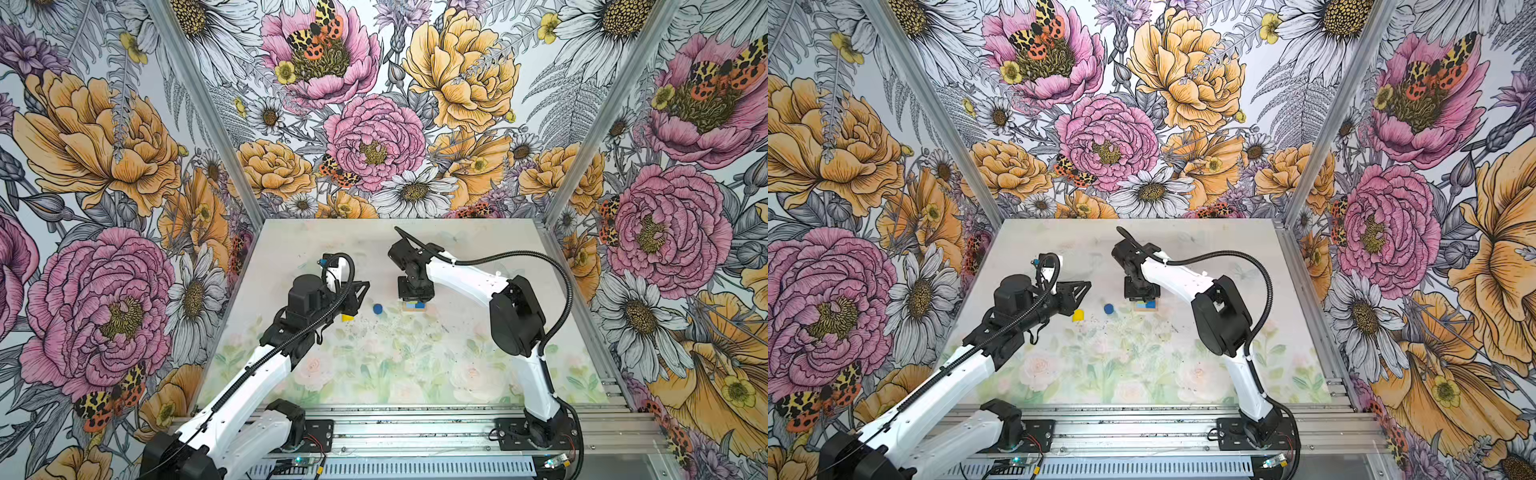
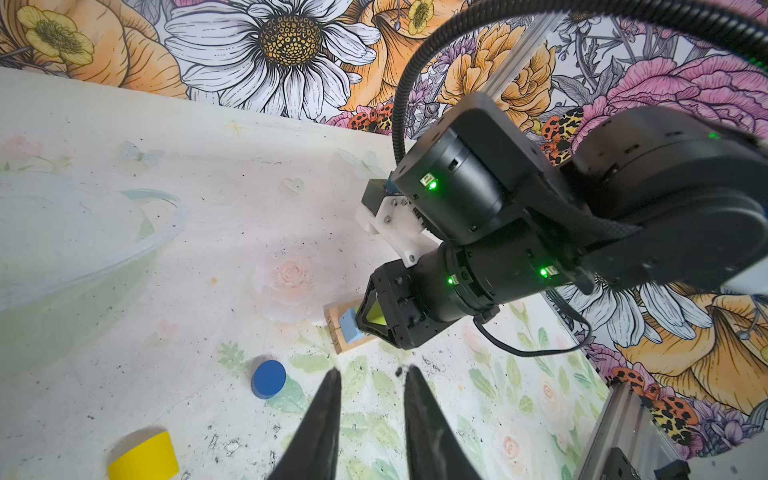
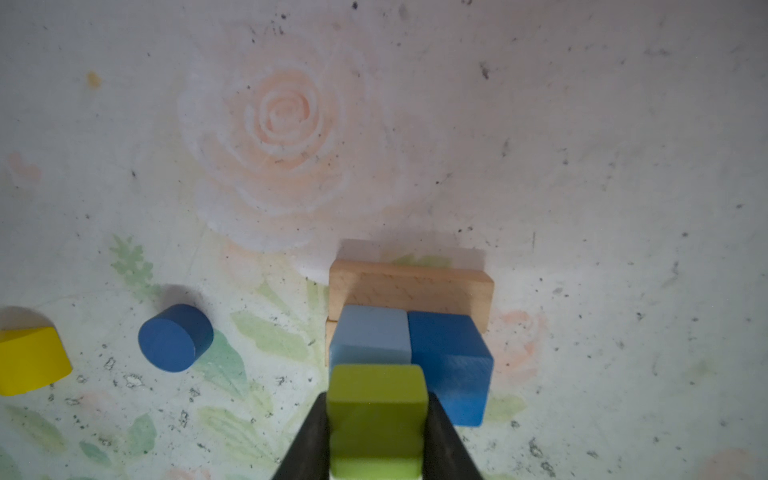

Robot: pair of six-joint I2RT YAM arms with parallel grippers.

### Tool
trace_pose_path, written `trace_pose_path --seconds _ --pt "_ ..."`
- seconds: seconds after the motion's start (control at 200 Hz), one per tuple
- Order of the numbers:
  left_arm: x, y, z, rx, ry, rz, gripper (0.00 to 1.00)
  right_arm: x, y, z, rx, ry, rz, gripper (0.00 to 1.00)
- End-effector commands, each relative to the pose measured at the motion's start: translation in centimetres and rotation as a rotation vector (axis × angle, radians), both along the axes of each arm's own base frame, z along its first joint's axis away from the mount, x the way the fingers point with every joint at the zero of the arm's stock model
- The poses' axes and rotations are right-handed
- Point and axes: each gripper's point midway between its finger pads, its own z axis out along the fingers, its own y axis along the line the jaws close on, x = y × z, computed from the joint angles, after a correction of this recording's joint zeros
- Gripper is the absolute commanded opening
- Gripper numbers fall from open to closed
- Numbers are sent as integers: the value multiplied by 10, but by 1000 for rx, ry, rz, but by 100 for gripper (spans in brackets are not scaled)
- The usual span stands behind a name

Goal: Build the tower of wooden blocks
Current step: 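Lower the lime-green cube onto the light-blue cube with the right gripper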

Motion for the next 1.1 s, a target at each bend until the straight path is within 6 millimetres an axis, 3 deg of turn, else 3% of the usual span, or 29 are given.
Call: trace_pose_path --seconds 0.0,0.5,1.096 --pt "2 5 5 7 -39 22 28 7 3 3 -3 -26 -18 21" --pt "1 5 5 7 -42 21 28 8 5 4 5 -25 -17 33" --pt "1 6 5 9 -42 27 28 8 6 3 8 -22 -14 37"
